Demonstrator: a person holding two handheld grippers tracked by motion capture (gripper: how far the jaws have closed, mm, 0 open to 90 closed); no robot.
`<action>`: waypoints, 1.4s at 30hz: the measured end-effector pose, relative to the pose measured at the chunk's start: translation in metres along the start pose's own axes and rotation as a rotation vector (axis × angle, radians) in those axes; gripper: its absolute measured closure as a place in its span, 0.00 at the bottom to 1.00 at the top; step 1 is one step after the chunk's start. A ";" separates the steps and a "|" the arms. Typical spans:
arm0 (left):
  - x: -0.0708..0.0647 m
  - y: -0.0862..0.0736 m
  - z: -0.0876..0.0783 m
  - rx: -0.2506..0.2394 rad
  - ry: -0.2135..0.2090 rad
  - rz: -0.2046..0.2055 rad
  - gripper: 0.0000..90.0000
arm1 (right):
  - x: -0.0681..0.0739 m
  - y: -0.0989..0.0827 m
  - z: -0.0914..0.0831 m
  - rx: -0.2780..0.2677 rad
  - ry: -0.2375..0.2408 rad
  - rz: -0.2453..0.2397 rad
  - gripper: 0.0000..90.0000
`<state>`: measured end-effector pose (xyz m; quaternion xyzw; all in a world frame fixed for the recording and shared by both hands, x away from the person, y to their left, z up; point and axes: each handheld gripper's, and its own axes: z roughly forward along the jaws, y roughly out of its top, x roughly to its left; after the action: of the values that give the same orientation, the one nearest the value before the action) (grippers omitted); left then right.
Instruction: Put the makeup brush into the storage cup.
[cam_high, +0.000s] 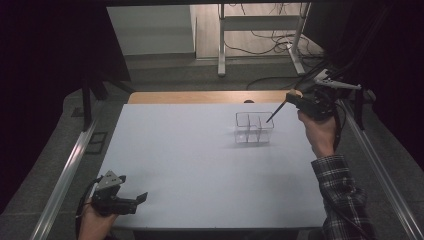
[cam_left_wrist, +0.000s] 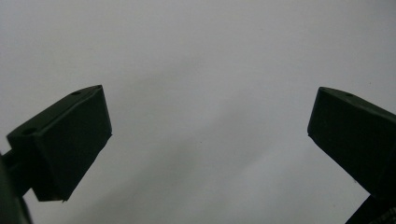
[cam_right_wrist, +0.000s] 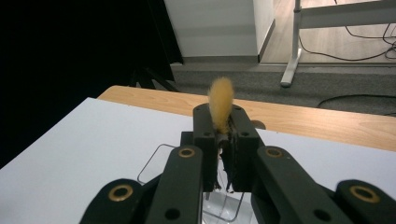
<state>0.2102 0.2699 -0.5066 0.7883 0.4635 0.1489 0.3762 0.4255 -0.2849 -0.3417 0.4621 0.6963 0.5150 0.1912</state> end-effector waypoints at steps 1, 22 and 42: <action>0.000 0.000 0.000 0.001 0.000 0.000 0.00 | 0.000 0.000 0.001 0.001 -0.002 0.002 0.94; -0.001 0.000 0.000 0.002 0.004 0.011 0.00 | -0.006 -0.001 0.030 0.030 -0.049 -0.017 0.94; -0.001 0.000 0.000 -0.001 0.003 0.012 0.00 | -0.007 -0.025 0.046 0.060 -0.049 -0.018 0.94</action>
<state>0.2098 0.2686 -0.5063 0.7909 0.4591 0.1524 0.3749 0.4519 -0.2674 -0.3838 0.4737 0.7106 0.4806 0.1989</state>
